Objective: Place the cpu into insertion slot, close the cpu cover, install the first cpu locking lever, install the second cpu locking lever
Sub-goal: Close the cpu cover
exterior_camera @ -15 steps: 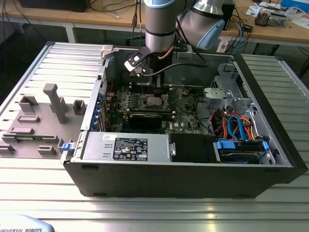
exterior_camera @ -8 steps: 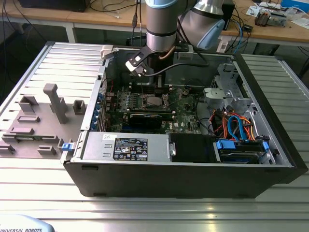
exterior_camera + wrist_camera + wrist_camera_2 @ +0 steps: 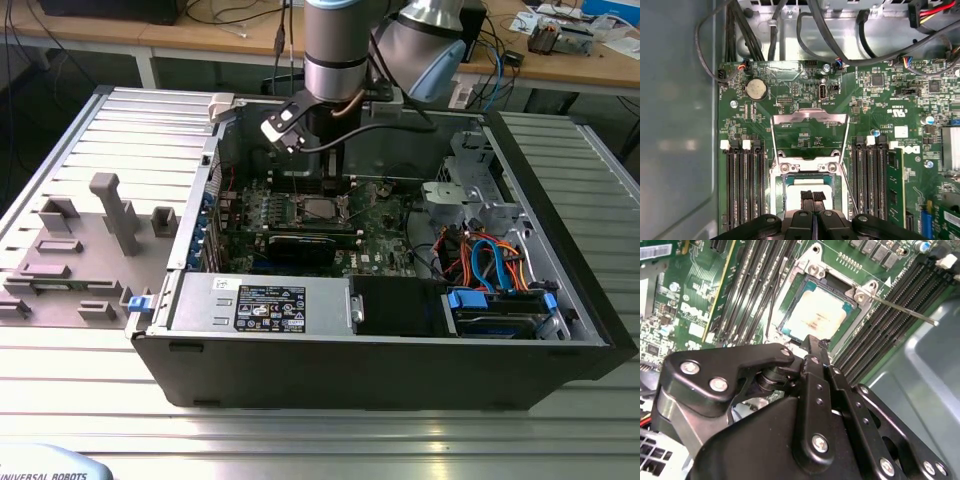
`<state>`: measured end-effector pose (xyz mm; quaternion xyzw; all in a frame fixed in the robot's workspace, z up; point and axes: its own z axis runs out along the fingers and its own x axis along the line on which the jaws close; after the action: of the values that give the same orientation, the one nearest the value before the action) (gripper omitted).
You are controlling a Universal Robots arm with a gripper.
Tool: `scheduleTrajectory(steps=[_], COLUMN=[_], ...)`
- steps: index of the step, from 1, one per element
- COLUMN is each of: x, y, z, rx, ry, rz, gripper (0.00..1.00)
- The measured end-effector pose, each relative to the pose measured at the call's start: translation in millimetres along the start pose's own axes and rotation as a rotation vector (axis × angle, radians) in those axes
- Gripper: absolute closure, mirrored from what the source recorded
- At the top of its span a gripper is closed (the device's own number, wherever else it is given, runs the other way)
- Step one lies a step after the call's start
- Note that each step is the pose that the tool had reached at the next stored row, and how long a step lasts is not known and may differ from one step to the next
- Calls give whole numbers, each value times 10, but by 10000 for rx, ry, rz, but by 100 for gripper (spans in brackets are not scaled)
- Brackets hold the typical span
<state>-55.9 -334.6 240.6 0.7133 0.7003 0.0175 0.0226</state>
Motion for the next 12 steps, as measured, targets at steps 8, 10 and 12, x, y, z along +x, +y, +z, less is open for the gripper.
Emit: scheduleTrajectory(steps=[8, 10, 12], x=[0, 0, 0], y=[17, 18, 18], z=[-100, -99, -100], rx=[209, 220, 222], ry=[-4, -4, -4], rz=[0, -2, -2], gripper=[89, 89, 89])
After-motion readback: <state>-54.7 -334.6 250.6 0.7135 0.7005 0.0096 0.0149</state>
